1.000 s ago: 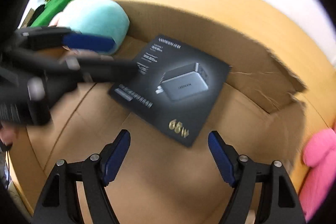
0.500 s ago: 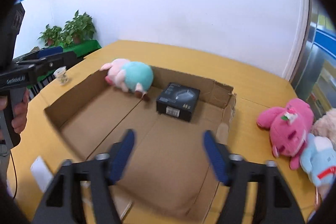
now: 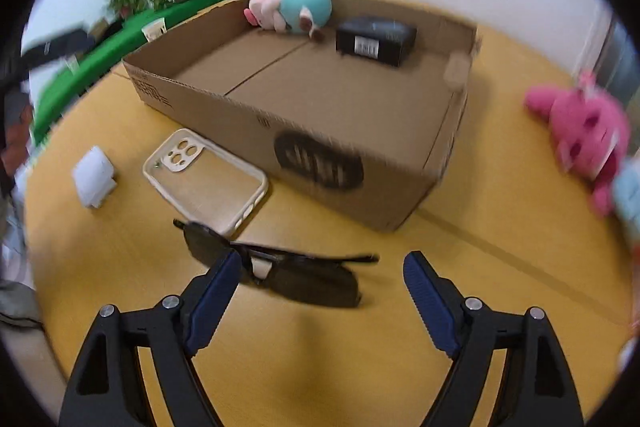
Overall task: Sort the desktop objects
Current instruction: 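Move the right gripper toward the black sunglasses beside the phone case, then close the right gripper on the sunglasses frame and lift them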
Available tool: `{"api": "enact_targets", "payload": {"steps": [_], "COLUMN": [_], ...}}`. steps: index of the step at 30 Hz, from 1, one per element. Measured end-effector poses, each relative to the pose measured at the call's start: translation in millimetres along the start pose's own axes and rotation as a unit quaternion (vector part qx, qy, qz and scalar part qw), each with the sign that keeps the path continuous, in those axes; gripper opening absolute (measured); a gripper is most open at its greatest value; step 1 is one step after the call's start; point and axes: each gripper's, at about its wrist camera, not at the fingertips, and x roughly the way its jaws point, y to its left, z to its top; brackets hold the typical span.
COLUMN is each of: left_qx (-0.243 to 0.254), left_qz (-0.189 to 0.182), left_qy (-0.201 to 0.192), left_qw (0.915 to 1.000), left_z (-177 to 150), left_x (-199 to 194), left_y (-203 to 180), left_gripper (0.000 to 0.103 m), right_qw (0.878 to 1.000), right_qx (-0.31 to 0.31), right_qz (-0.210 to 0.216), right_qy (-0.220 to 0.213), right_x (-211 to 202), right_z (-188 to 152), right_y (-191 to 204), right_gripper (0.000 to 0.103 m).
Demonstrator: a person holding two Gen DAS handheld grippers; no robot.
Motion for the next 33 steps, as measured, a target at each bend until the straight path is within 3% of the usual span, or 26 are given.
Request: {"api": "enact_targets", "payload": {"steps": [3, 9, 15, 22, 26, 33], "left_qx": [-0.018, -0.011, -0.004, -0.008, 0.001, -0.002], "left_qz": [-0.022, -0.026, -0.034, -0.052, -0.063, -0.077], "left_qy": [0.020, 0.026, 0.038, 0.055, 0.062, 0.080], "left_qw": [0.9994, 0.9993, 0.9987, 0.9971, 0.9961, 0.9938], "left_z": [-16.2, -33.2, -40.5, -46.2, -50.2, -53.9], "left_x": [4.1, 1.7, 5.5, 13.7, 14.7, 14.4], "left_y": [2.5, -2.3, -6.6, -9.0, -17.0, -26.8], "left_gripper": [0.103, 0.103, 0.103, 0.103, 0.103, 0.103], "right_qw": [0.999, 0.985, 0.978, 0.962, 0.958, 0.972], "right_qx": [-0.036, -0.152, -0.149, -0.192, -0.219, -0.198], "right_qz": [0.007, 0.003, 0.090, 0.122, 0.120, 0.075], "right_qy": [0.019, 0.076, 0.112, 0.153, 0.142, 0.099], "right_x": [12.0, 41.2, 56.0, 39.2, 19.5, -3.6], "right_z": [3.8, 15.6, 14.3, -26.7, -41.3, -15.5], "right_y": [-2.6, 12.9, 21.7, 76.2, 97.1, 79.4], "right_gripper": [0.083, 0.083, 0.083, 0.085, 0.084, 0.084]}}
